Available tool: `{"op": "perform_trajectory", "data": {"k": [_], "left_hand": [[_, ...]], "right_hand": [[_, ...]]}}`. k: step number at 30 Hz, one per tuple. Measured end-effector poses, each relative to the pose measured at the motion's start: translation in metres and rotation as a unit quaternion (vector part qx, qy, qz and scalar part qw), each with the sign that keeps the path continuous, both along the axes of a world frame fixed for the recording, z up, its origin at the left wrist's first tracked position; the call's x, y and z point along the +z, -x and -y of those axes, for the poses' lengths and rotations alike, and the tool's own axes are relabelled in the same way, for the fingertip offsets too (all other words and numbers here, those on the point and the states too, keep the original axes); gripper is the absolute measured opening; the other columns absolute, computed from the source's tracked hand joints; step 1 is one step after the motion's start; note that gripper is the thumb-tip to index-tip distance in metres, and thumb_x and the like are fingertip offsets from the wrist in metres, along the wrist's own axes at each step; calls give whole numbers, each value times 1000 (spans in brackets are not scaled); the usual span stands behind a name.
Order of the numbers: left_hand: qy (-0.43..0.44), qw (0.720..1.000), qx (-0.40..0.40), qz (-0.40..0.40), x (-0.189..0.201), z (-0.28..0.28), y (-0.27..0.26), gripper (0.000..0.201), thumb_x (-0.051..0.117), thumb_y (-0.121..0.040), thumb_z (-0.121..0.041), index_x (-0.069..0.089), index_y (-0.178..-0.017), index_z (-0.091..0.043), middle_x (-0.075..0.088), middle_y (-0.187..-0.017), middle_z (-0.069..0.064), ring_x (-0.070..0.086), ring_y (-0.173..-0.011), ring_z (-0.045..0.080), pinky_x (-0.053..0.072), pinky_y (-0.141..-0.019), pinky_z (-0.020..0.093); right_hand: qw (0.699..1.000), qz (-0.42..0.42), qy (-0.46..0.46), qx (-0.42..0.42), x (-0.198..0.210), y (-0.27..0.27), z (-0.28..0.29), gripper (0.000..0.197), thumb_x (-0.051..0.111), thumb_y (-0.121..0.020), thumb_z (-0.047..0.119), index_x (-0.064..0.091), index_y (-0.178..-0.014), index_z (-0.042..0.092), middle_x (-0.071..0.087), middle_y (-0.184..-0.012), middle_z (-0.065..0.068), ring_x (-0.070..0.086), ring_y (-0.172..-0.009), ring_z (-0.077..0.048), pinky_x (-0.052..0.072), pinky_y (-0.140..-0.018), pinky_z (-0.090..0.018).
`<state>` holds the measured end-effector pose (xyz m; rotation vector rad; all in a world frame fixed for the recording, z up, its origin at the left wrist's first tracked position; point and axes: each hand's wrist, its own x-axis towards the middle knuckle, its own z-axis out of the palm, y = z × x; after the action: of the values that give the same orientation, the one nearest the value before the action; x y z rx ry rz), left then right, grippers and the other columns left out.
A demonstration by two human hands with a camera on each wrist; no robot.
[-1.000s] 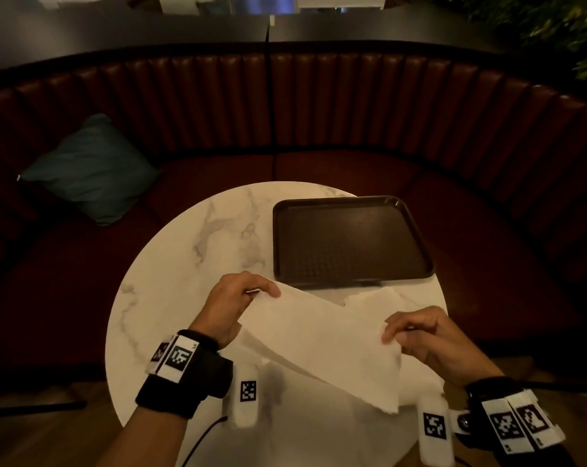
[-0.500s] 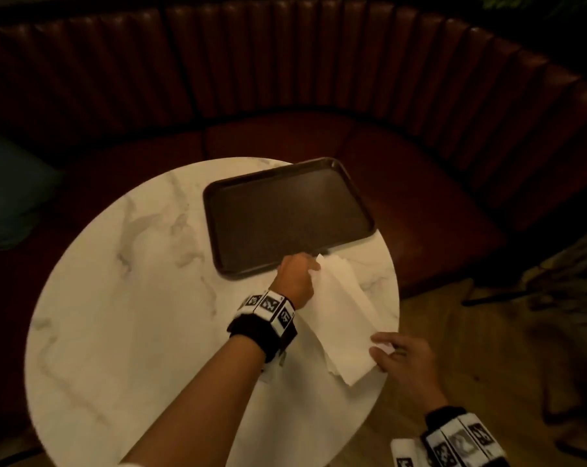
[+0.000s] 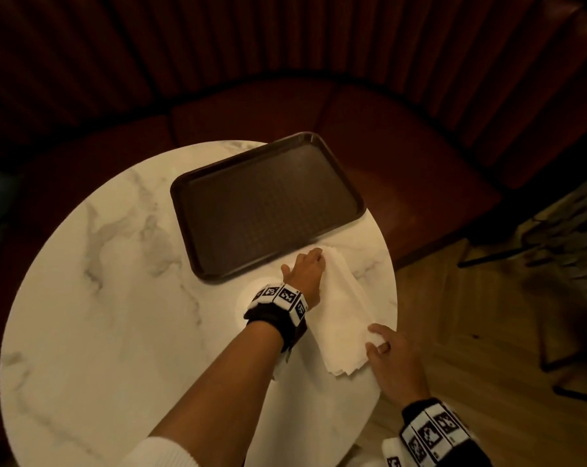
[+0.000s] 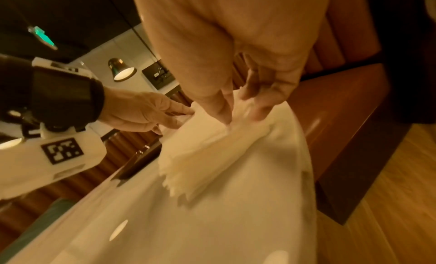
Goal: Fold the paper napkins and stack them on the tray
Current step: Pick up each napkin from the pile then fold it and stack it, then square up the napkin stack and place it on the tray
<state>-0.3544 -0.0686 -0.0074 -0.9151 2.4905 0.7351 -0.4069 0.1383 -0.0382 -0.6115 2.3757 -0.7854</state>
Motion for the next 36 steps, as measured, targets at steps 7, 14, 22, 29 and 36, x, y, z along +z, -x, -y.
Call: {"op": "perform_trajectory", "data": {"k": [7, 14, 22, 29, 36], "left_hand": [[-24, 998, 45, 41, -18, 0, -9, 69, 48, -92, -33, 5, -144, -43, -11, -157, 7, -11, -143, 31, 5, -108, 65], [-118, 893, 433, -23, -7, -49, -21, 87, 61, -82, -40, 13, -143, -1, 31, -144, 20, 34, -132, 34, 33, -106, 37], [-193, 878, 432, -72, -10, -54, -25, 54, 57, -87, -34, 41, -129, -4, 49, -135, 14, 48, -123, 29, 41, -96, 28], [-222, 869, 418, -144, -16, -50, -44, 41, 60, -84, -26, 53, -120, -9, 59, -125, 9, 57, -112, 26, 45, -96, 30], [-361, 685, 572, -271, -17, -49, -95, 83, 85, -53, -46, 51, -120, -14, 64, -114, 3, 65, -98, 23, 54, -89, 42]], "right_hand": [[984, -147, -62, 78, 19, 7, 28, 31, 63, -83, 43, 58, -105, 22, 39, -129, -6, 40, -119, -24, 32, -100, -37], [974, 26, -165, 151, 19, 20, 86, 82, 45, -93, 47, 0, -148, 4, 26, -147, -19, 30, -133, -36, 30, -109, -43], [981, 73, -158, 87, 8, 24, 99, 73, 69, -78, 44, 41, -127, -1, 50, -130, -20, 49, -119, -36, 44, -92, -35], [978, 153, -94, 110, 4, 38, 105, 55, 78, -66, 29, 61, -115, 11, 66, -113, -8, 61, -102, -27, 49, -90, -36], [944, 296, 79, 119, 46, 8, 97, 56, 77, -74, 20, 50, -123, 21, 68, -110, -2, 65, -98, -22, 53, -88, -43]]}}
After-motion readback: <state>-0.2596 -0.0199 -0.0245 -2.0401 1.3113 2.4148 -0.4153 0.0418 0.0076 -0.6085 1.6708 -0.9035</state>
